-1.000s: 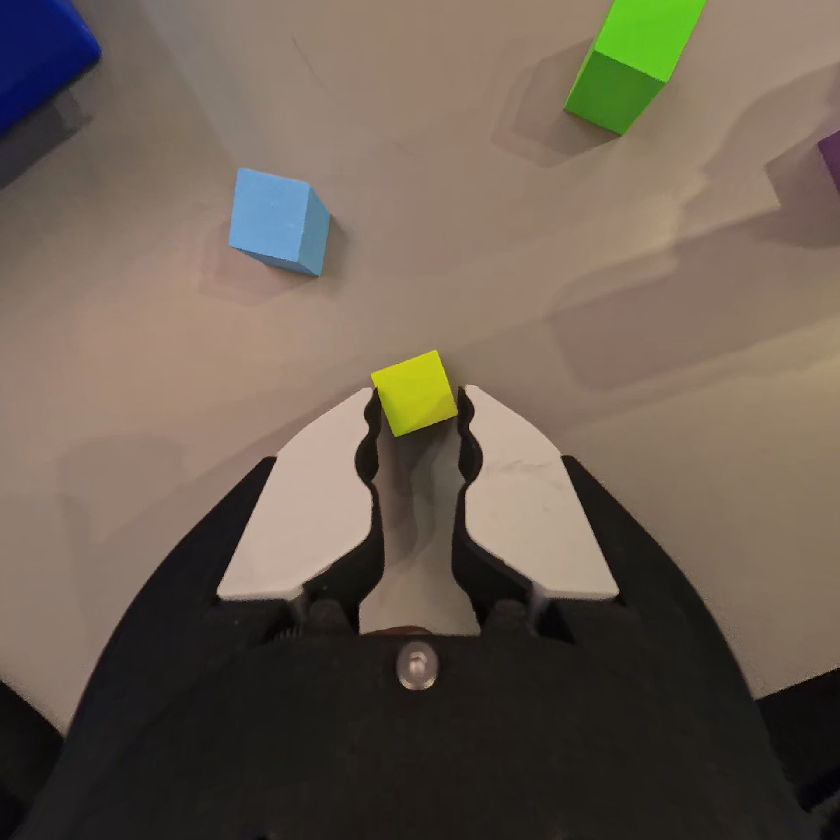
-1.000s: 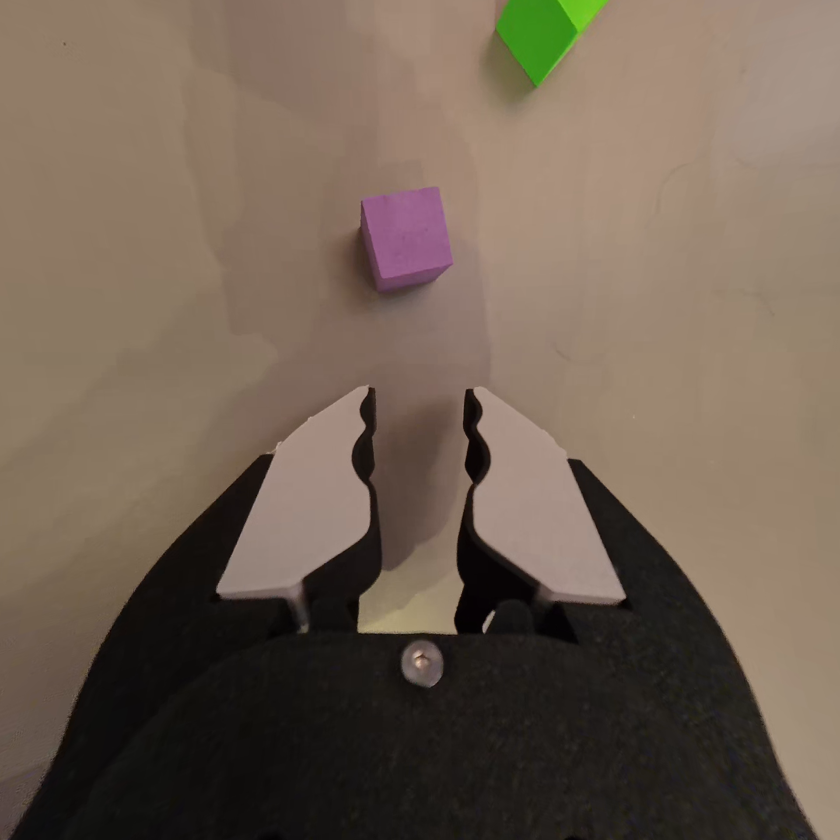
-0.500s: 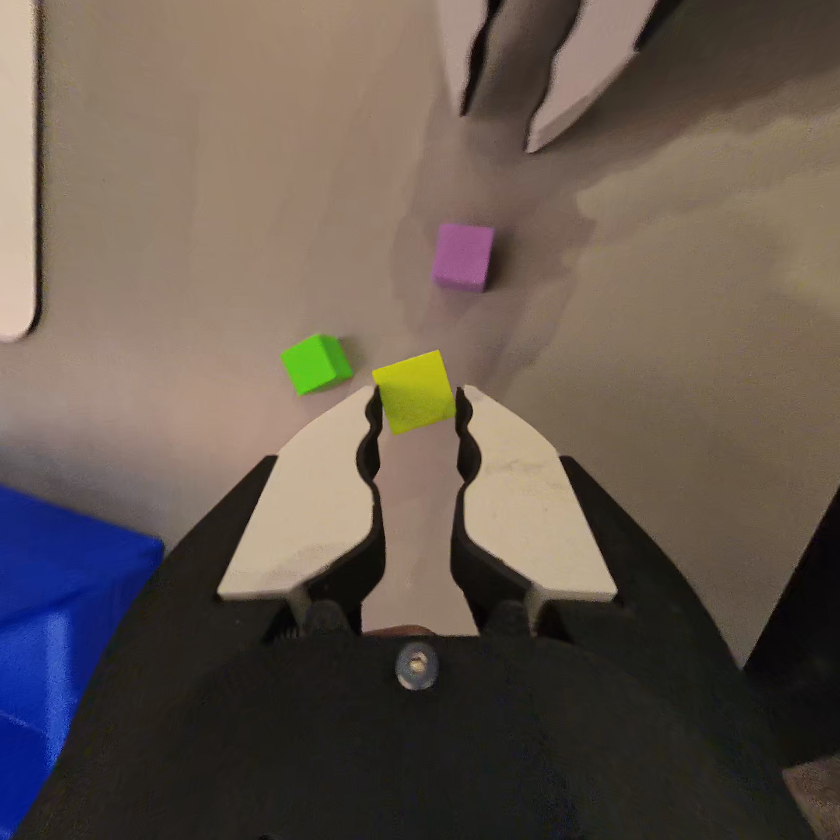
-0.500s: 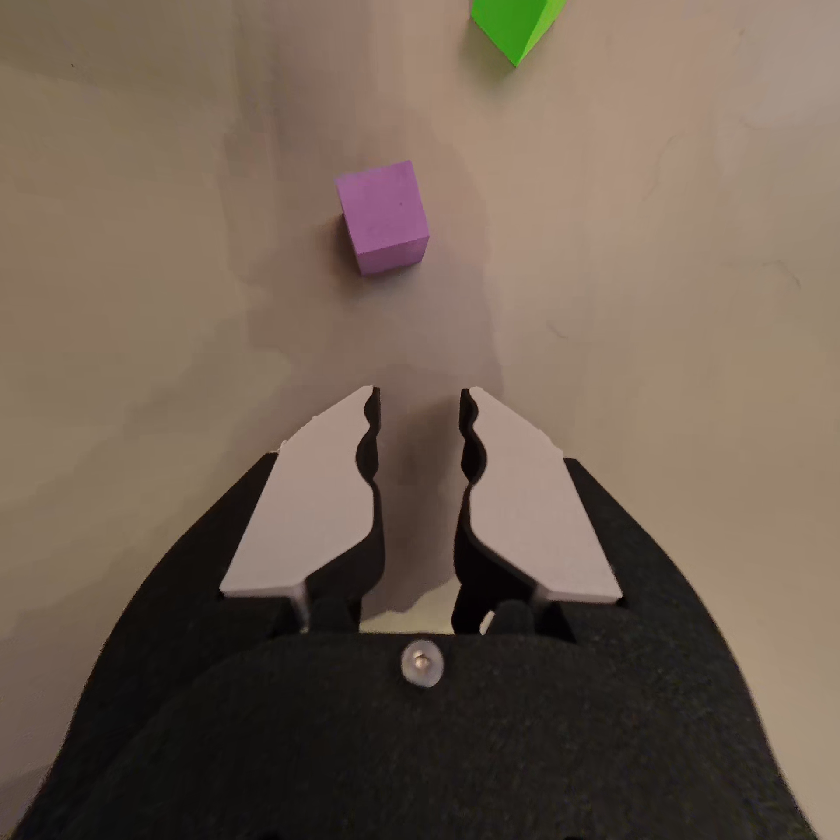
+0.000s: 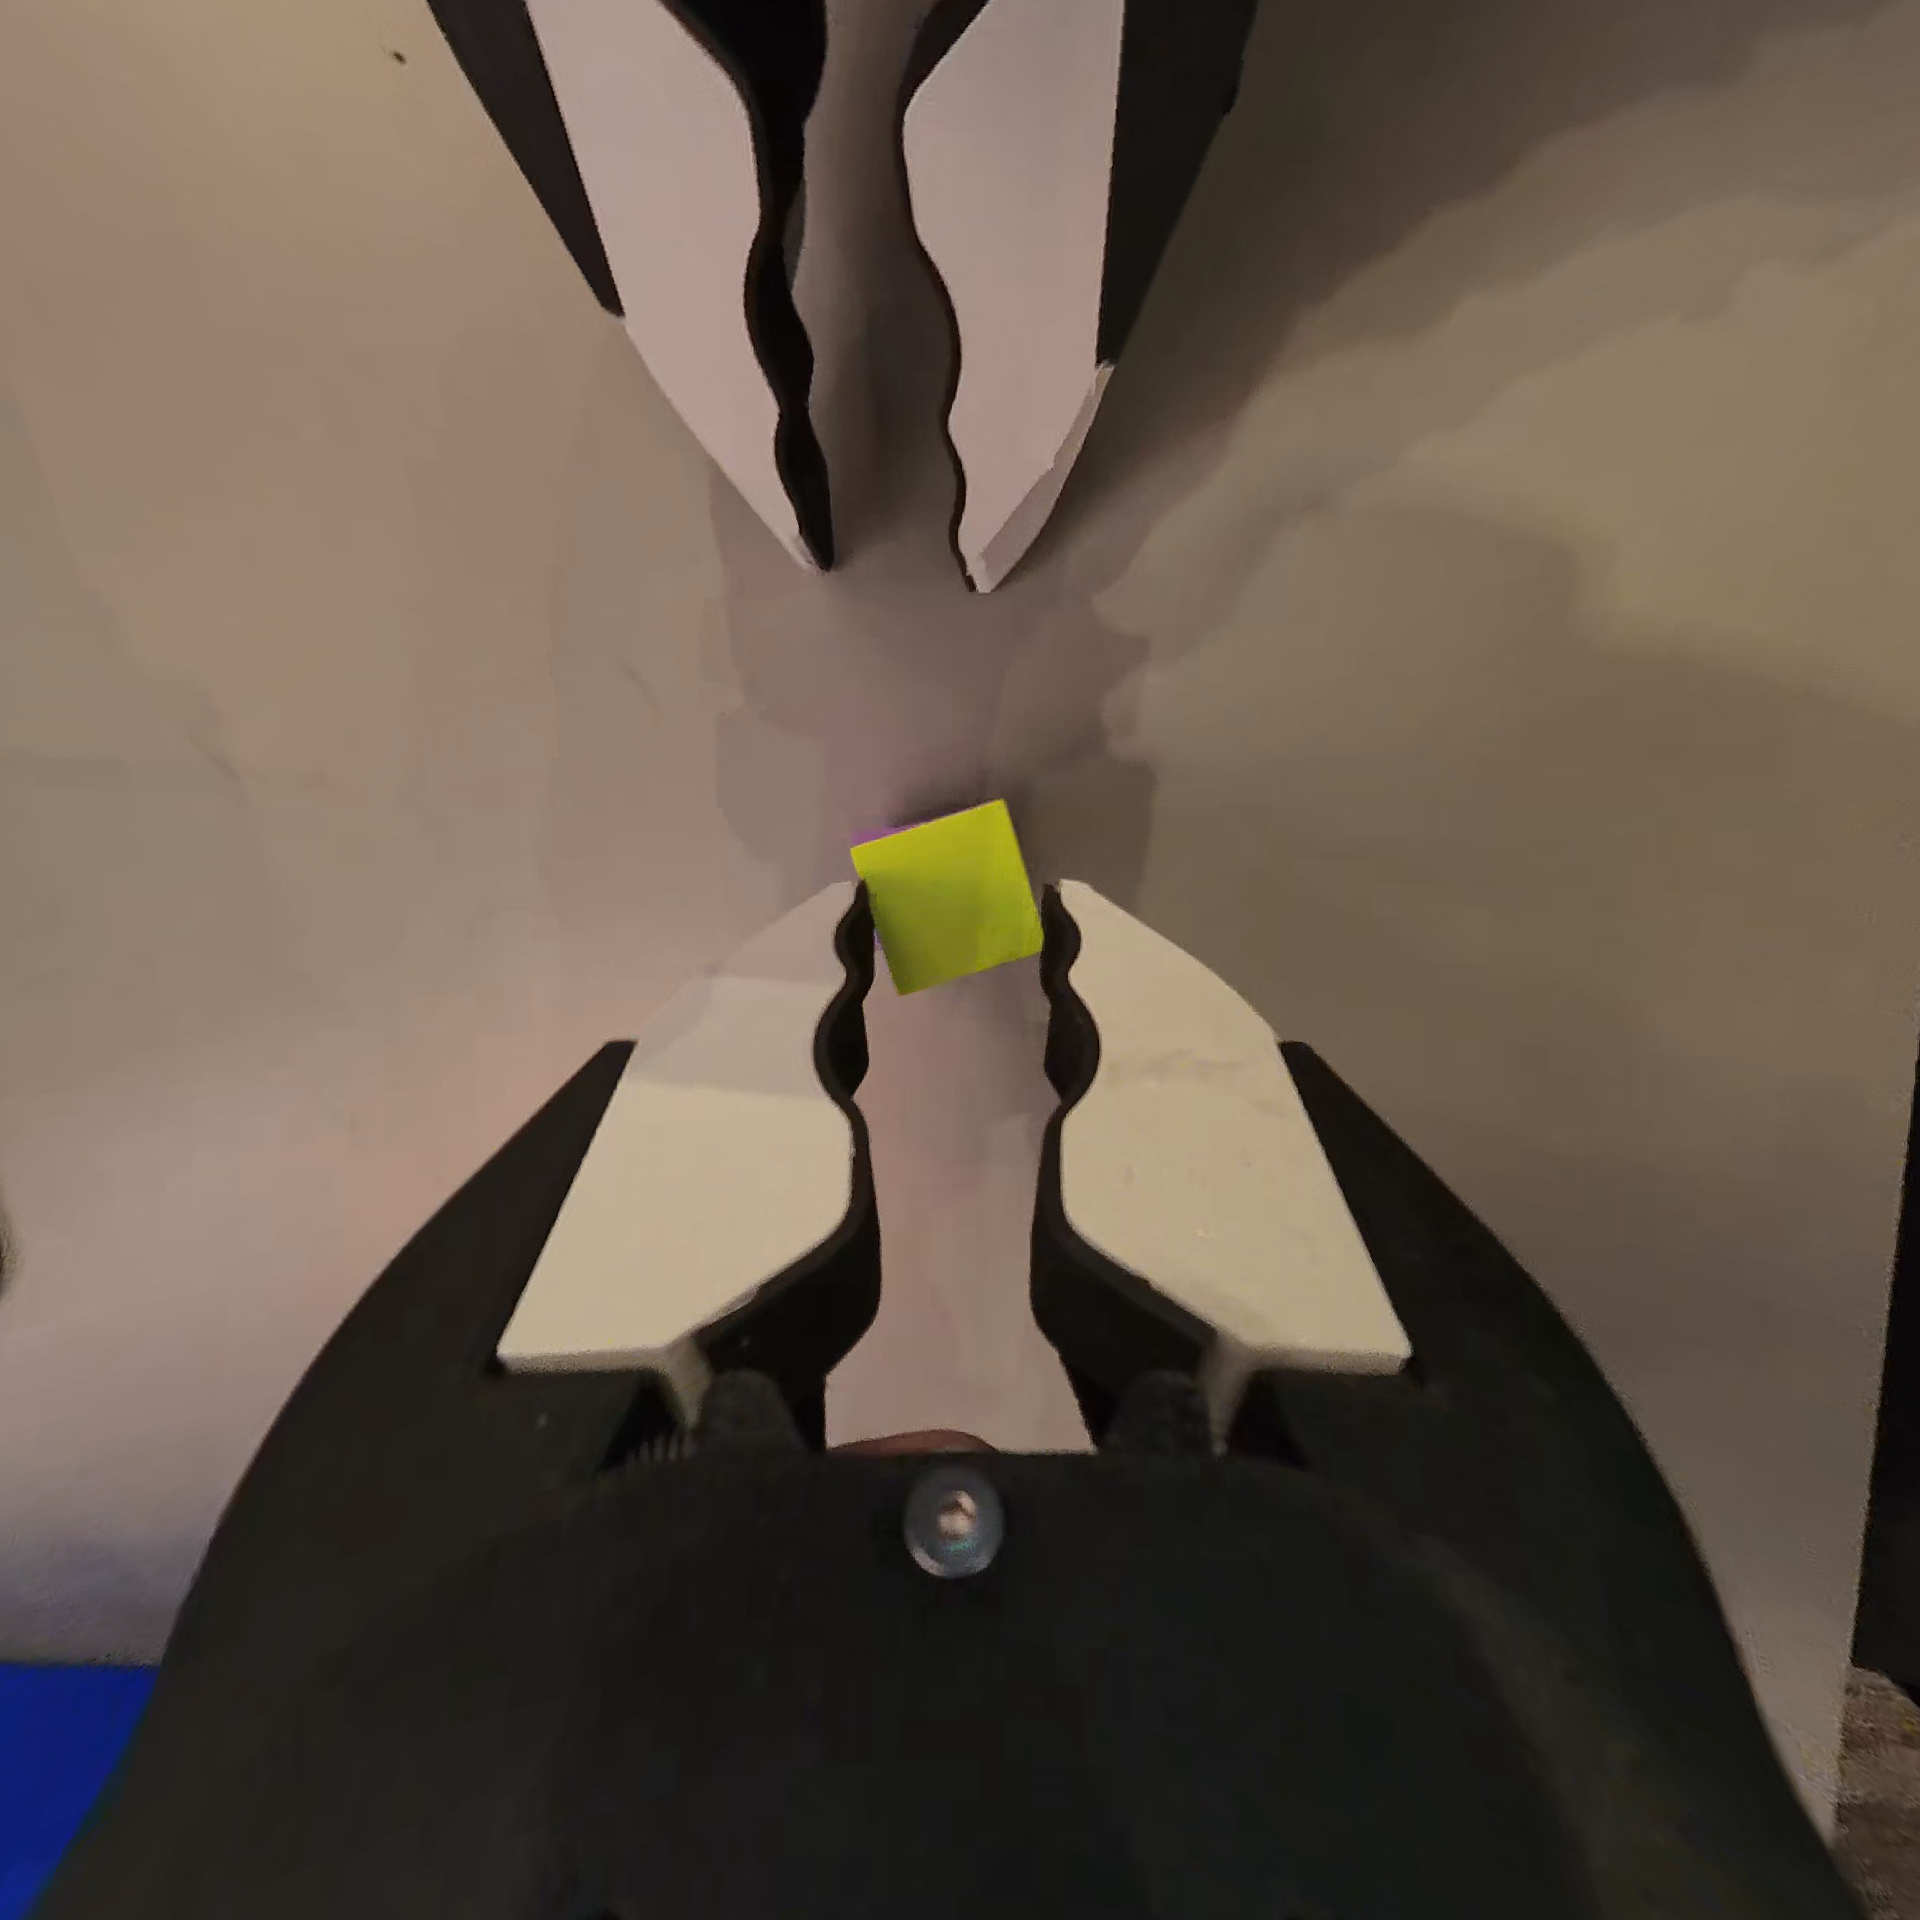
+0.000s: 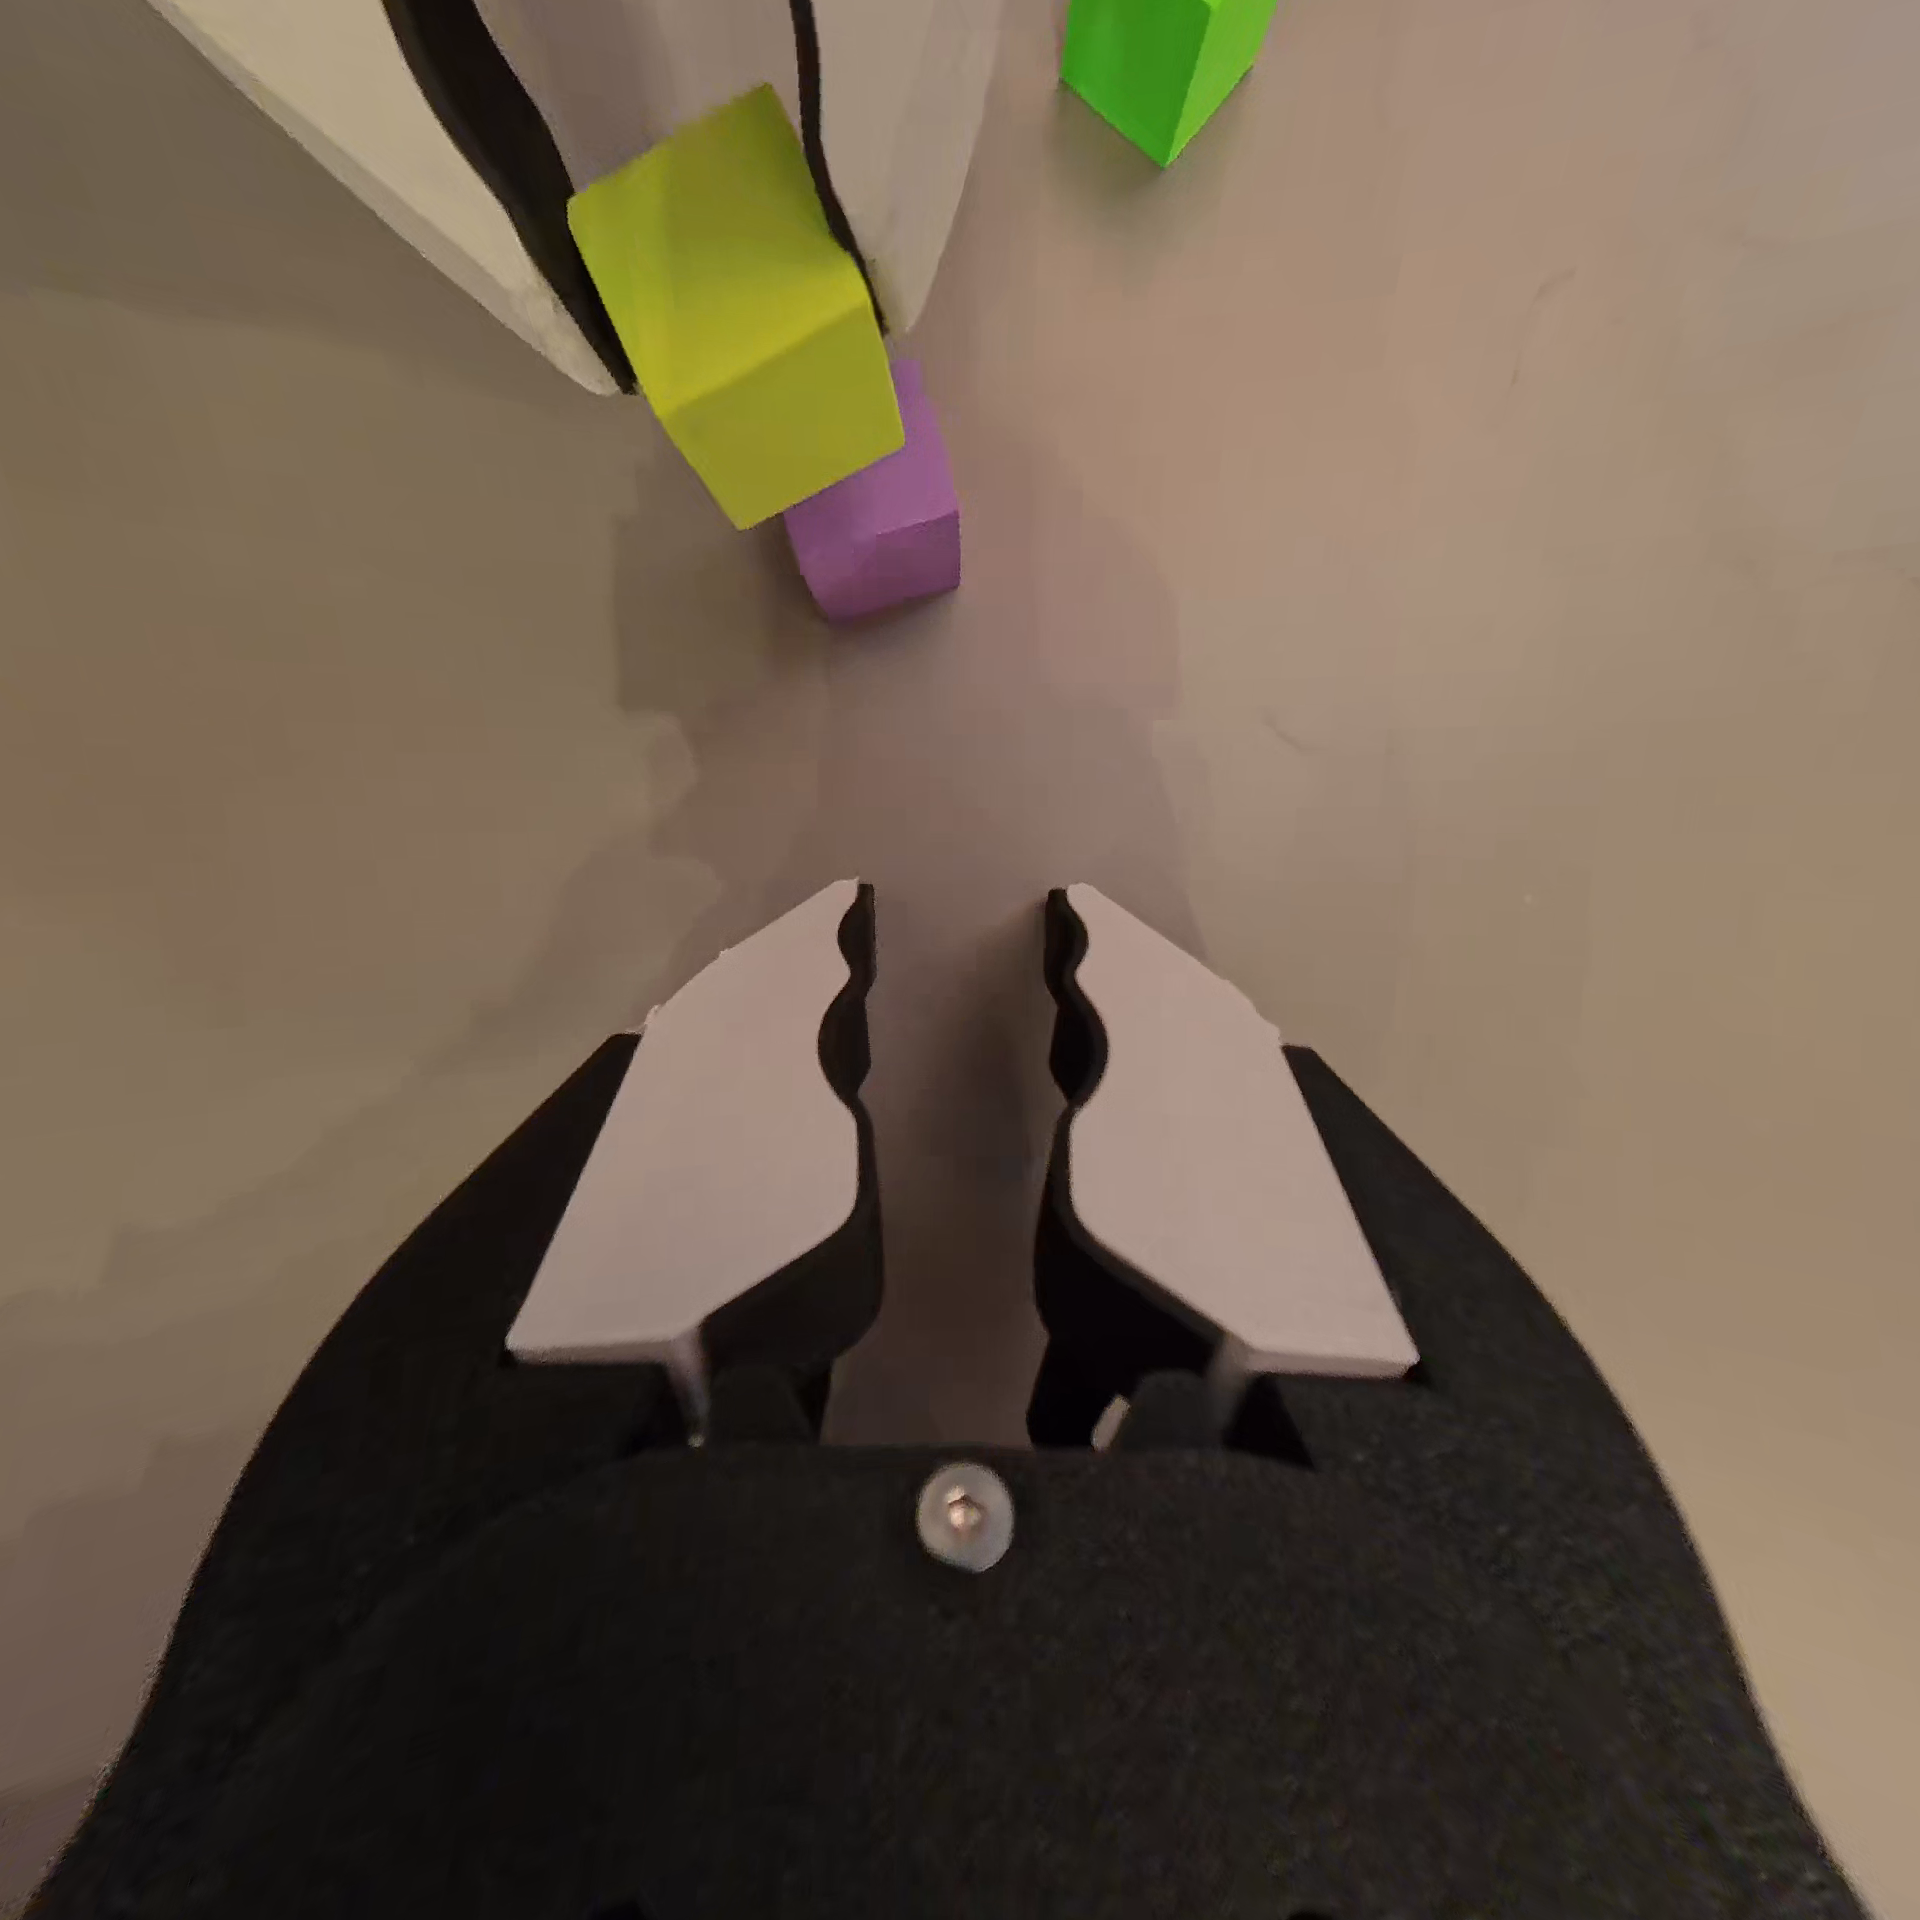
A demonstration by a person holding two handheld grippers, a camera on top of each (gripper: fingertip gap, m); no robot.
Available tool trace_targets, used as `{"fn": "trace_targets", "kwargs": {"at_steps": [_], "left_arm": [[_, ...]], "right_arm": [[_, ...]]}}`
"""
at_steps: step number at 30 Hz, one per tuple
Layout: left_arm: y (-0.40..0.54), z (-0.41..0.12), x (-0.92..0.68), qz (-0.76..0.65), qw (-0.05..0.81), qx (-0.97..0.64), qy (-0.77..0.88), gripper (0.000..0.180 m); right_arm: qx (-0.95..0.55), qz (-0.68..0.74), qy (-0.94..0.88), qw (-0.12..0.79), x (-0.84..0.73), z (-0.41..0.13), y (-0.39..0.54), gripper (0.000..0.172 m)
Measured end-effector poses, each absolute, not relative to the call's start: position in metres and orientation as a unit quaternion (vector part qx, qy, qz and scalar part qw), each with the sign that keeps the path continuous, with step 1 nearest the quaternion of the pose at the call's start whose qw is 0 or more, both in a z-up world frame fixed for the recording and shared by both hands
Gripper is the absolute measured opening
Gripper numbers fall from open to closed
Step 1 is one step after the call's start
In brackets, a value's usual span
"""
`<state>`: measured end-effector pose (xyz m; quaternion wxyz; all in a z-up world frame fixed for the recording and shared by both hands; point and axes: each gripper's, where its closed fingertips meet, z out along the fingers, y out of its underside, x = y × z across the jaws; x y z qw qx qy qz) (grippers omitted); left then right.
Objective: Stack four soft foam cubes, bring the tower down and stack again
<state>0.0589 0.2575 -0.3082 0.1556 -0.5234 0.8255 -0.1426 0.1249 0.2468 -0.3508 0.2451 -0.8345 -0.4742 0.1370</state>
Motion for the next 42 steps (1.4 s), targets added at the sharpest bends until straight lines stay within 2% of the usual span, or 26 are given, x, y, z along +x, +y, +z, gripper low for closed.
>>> {"fn": "trace_targets", "kwargs": {"at_steps": [42], "left_arm": [[0.264, -0.319, 0.06, -0.168, 0.112, -0.466, 0.862, 0.03]], "right_arm": [[-0.827, 0.156, -0.475, 0.256, 0.126, -0.351, 0.248, 0.028]]}}
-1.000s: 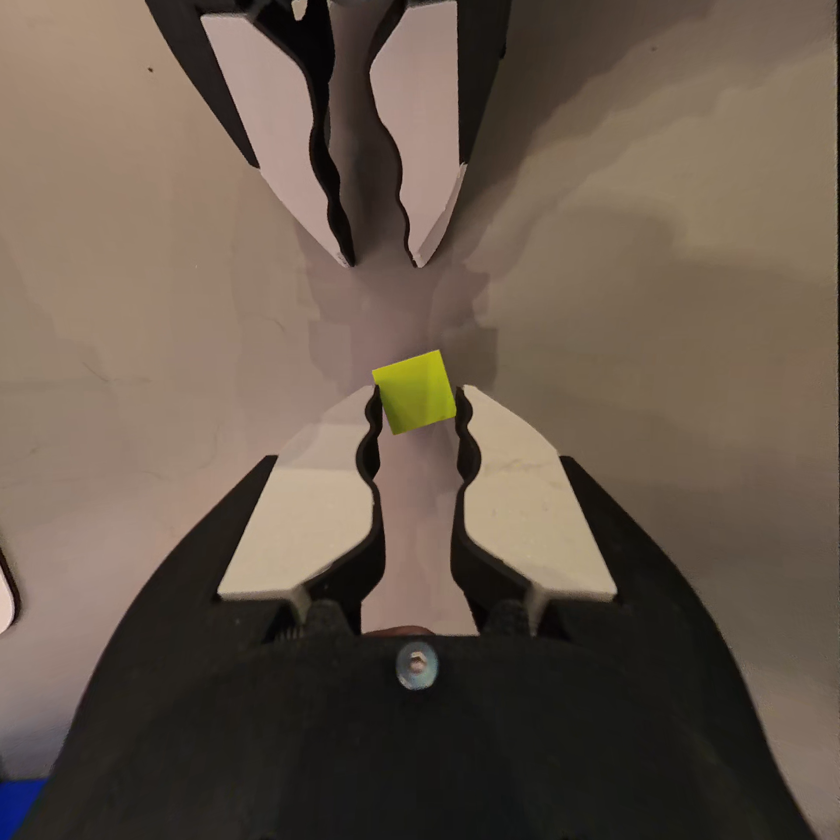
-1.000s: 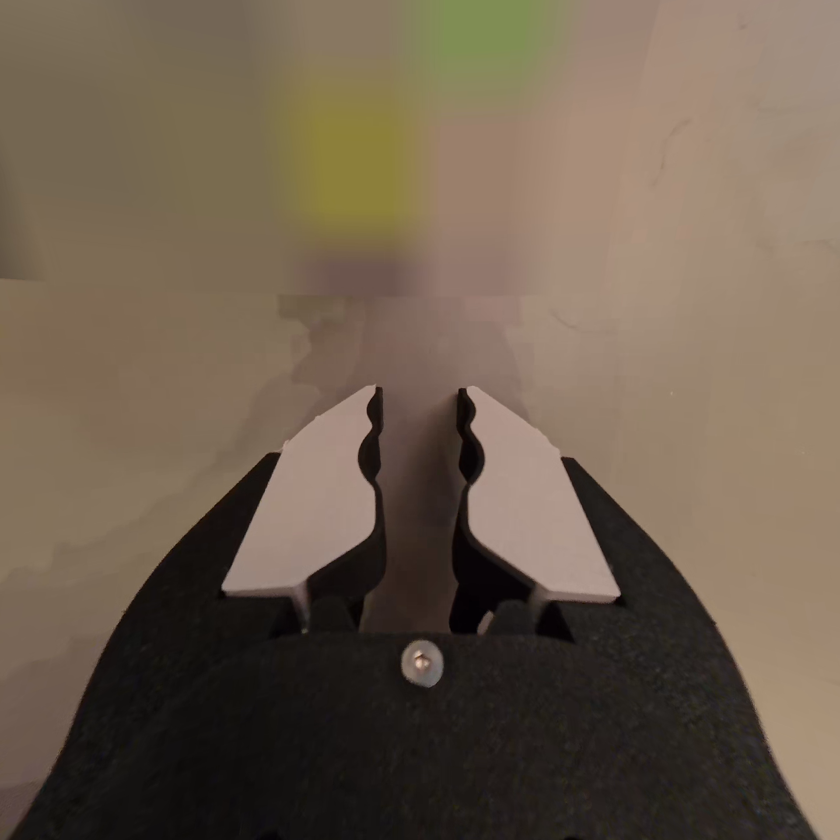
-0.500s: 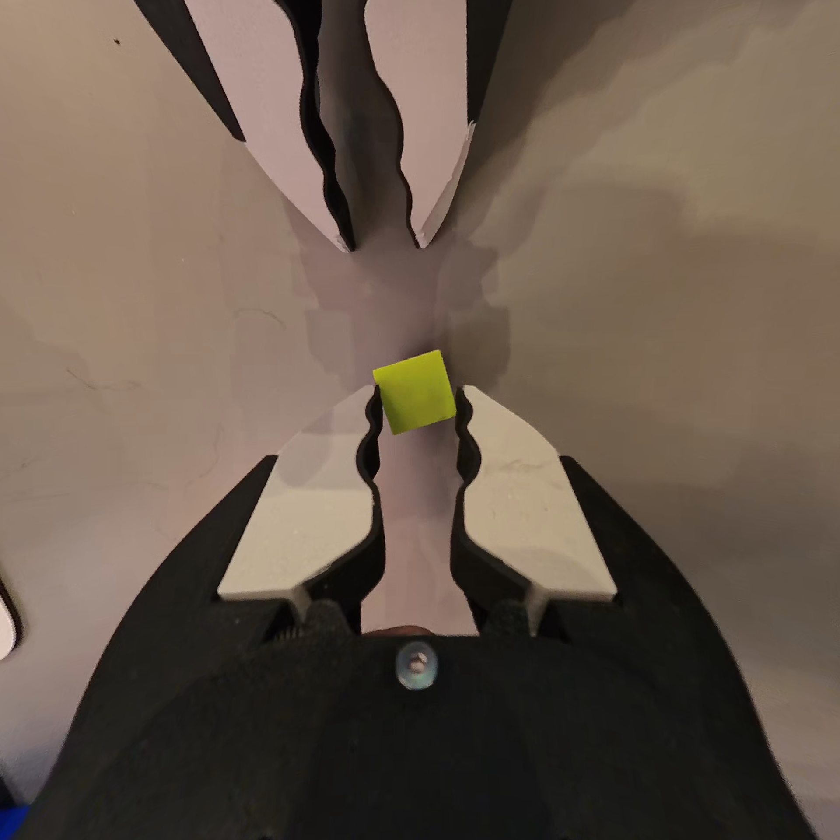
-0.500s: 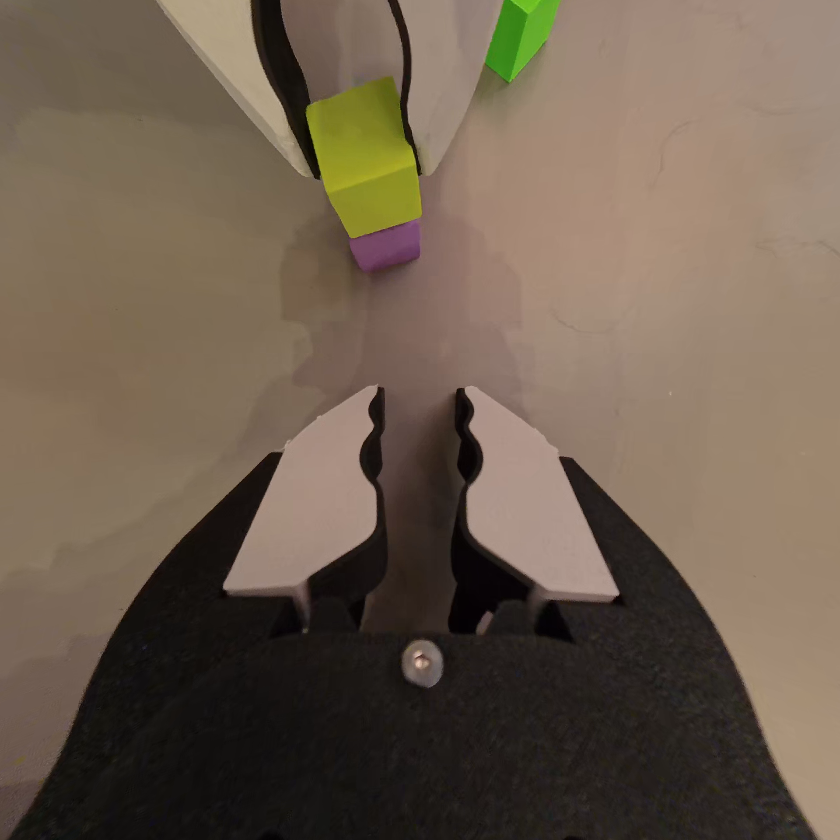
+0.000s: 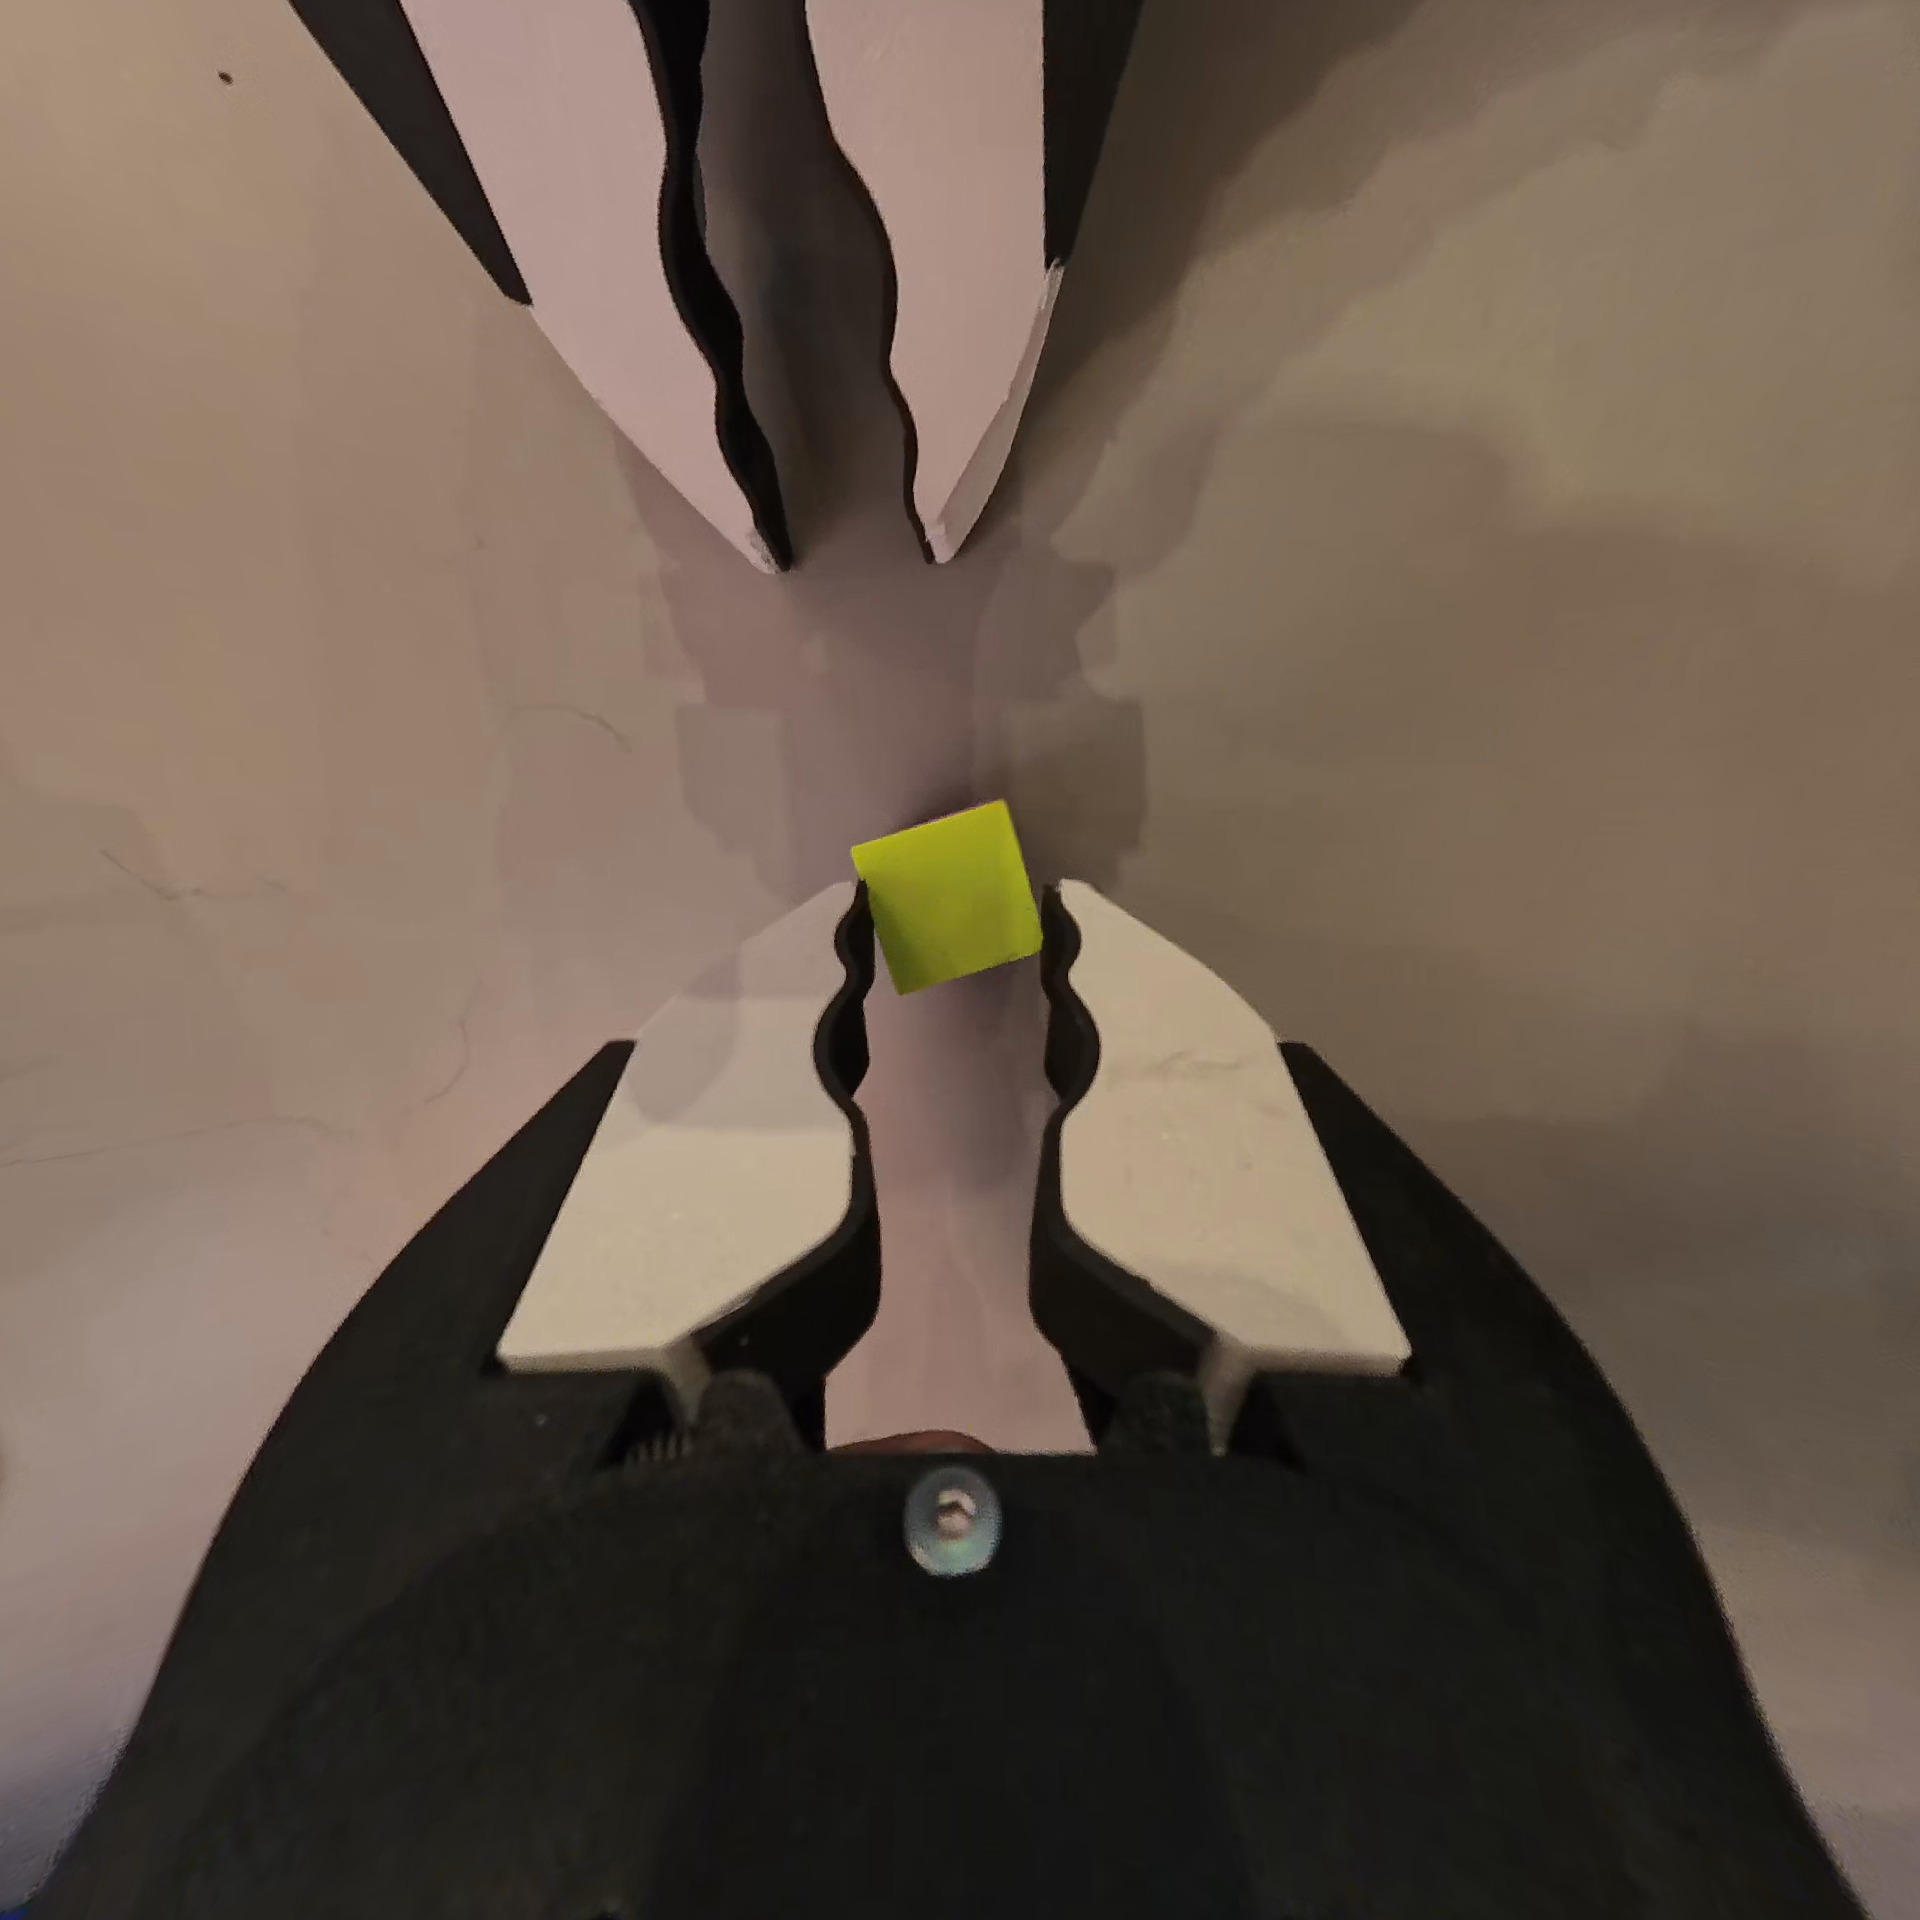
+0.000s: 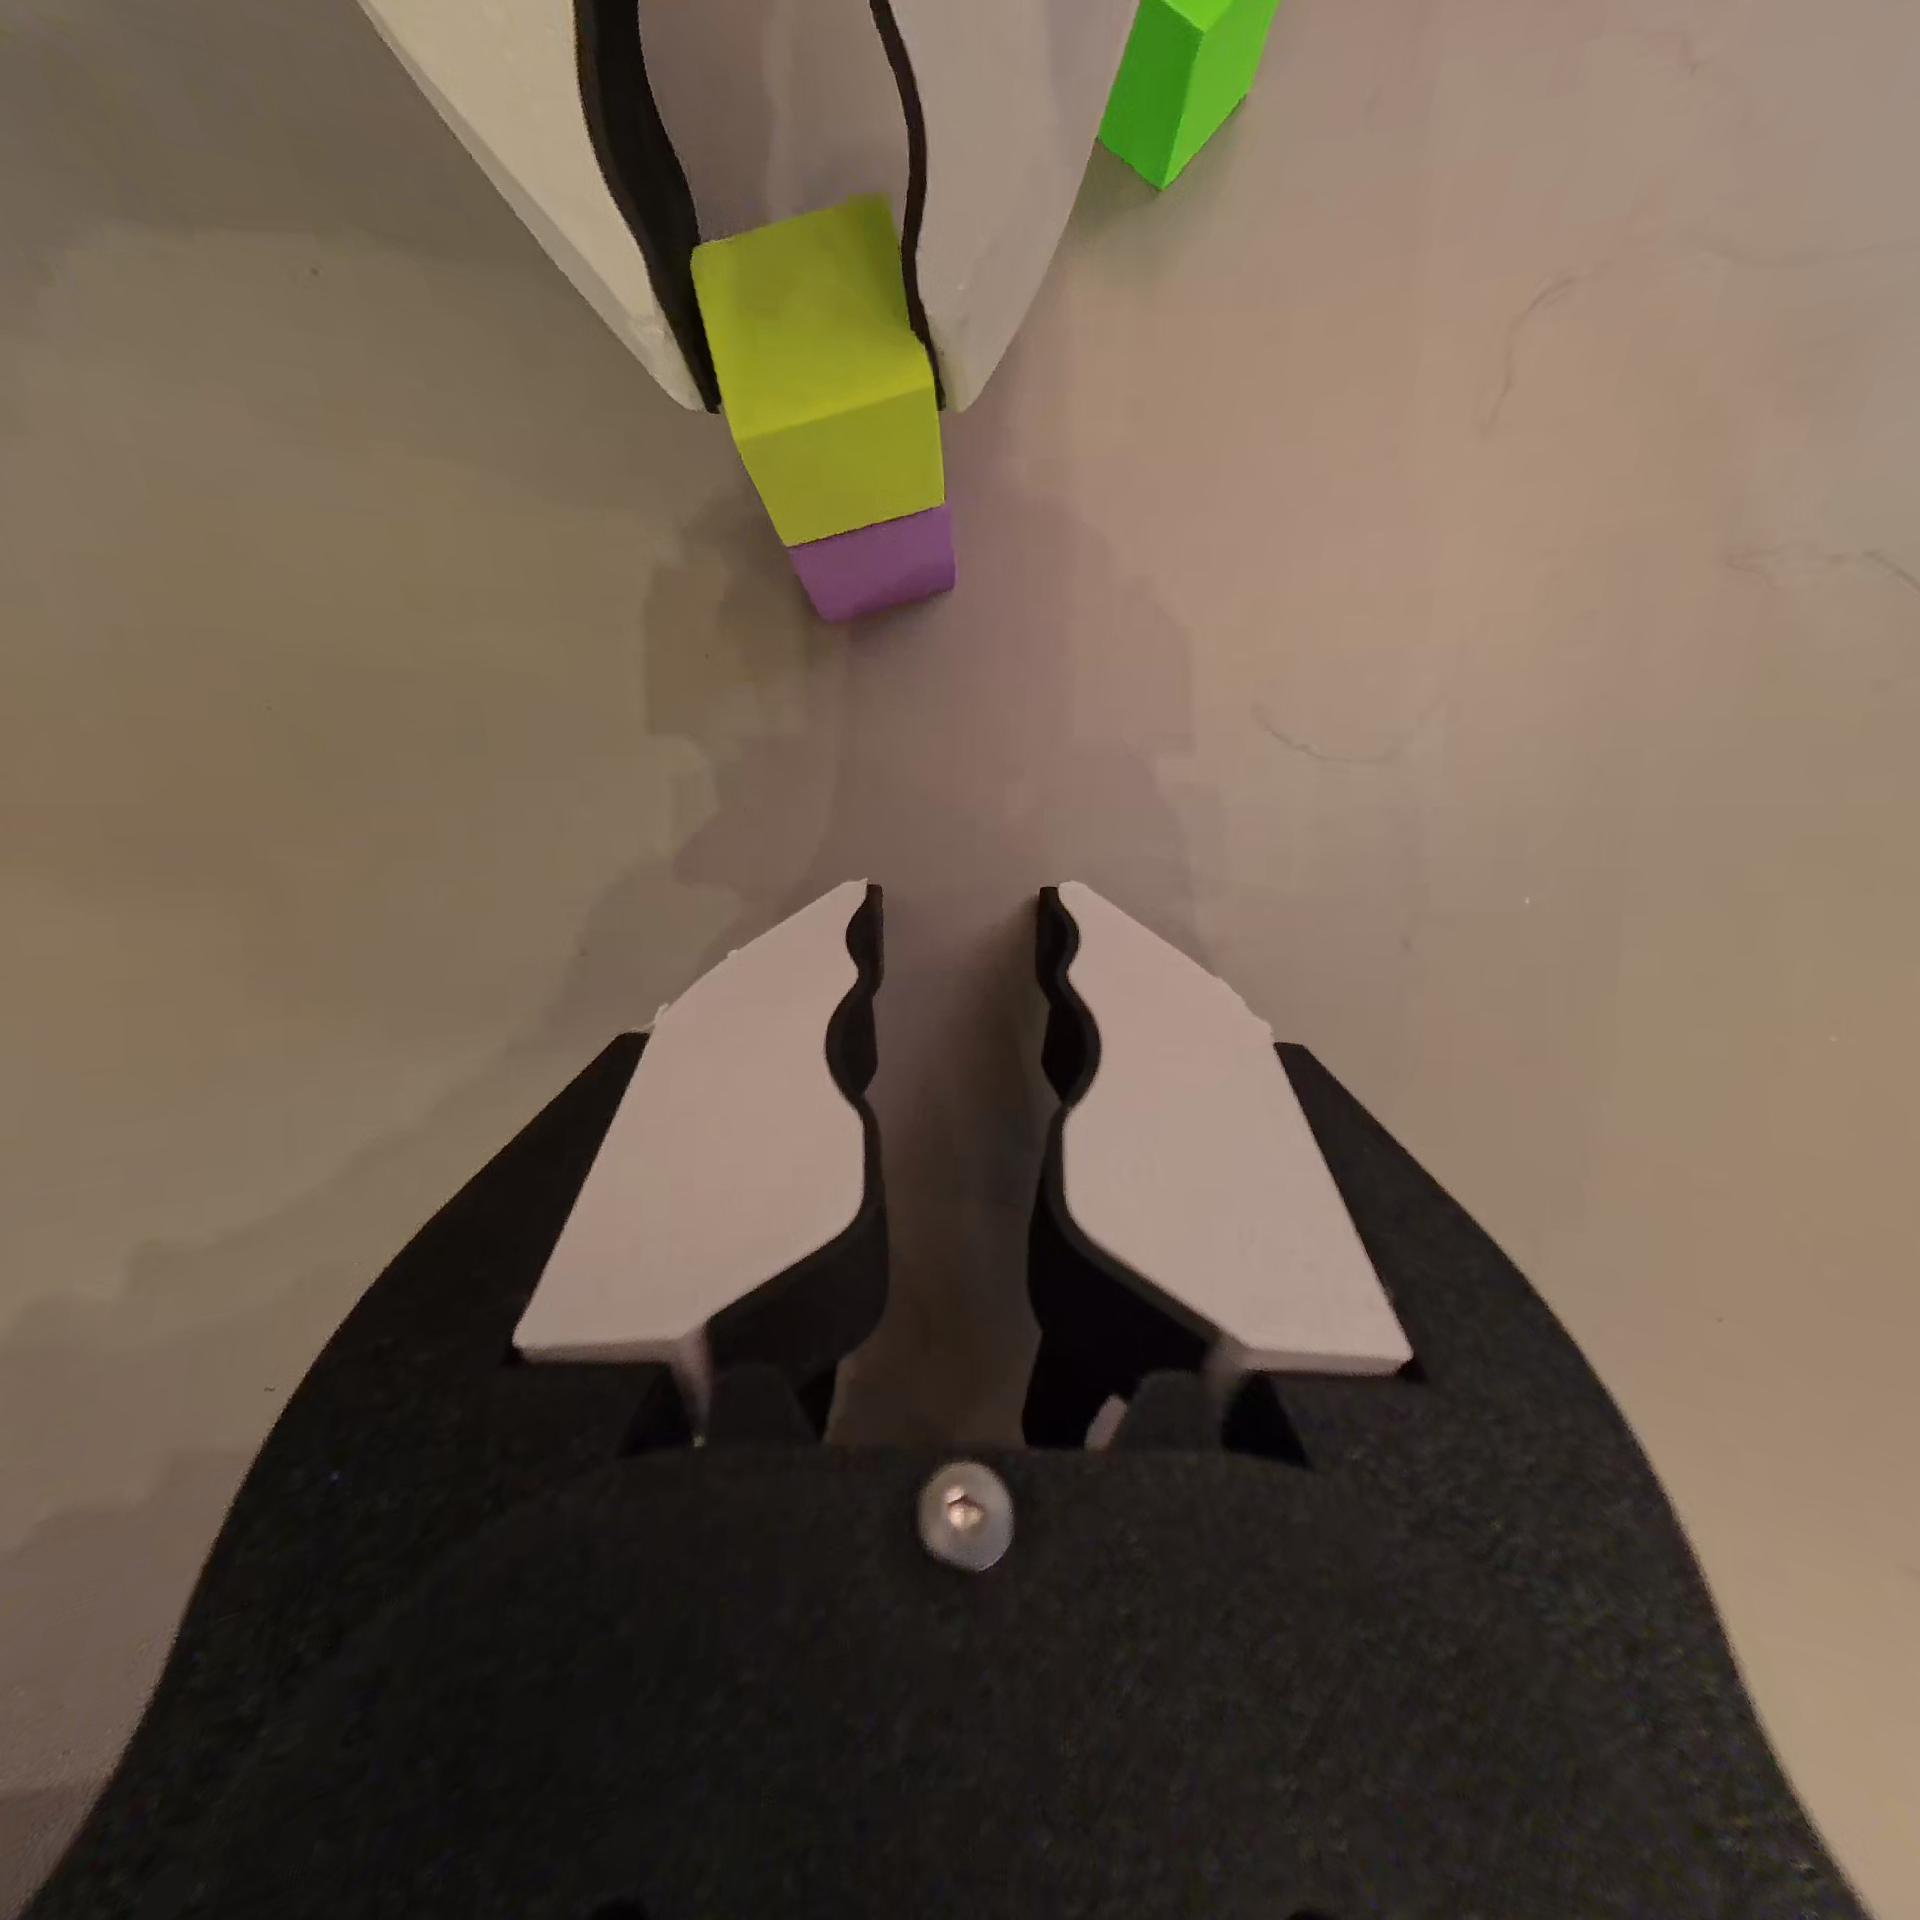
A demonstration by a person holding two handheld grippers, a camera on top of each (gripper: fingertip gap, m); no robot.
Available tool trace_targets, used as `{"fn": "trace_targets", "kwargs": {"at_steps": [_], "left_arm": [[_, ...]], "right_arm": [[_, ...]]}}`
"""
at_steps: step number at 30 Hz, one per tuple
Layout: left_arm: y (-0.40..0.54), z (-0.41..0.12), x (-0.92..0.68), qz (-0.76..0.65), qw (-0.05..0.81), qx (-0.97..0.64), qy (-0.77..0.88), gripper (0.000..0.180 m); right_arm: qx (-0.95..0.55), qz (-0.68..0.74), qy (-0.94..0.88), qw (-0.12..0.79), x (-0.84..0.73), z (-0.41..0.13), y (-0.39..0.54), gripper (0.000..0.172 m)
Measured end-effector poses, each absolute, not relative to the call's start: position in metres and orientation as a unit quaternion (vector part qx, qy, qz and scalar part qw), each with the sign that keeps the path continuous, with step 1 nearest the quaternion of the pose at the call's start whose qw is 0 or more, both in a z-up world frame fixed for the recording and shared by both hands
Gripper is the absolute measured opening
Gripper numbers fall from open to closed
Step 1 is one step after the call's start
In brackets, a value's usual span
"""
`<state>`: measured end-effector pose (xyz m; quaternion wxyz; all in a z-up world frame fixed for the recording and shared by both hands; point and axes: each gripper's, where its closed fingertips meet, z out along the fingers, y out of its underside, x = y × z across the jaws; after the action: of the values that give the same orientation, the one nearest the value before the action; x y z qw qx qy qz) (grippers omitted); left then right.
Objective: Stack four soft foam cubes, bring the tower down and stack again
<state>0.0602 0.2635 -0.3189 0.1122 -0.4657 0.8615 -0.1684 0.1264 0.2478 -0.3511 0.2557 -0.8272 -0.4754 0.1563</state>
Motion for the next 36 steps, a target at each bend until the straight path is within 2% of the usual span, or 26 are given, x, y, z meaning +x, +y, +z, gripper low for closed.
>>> {"fn": "trace_targets", "kwargs": {"at_steps": [36], "left_arm": [[0.2644, -0.3198, 0.0618, -0.177, 0.114, -0.496, 0.842, 0.031]], "right_arm": [[-0.826, 0.153, -0.48, 0.253, 0.126, -0.3508, 0.2474, 0.027]]}}
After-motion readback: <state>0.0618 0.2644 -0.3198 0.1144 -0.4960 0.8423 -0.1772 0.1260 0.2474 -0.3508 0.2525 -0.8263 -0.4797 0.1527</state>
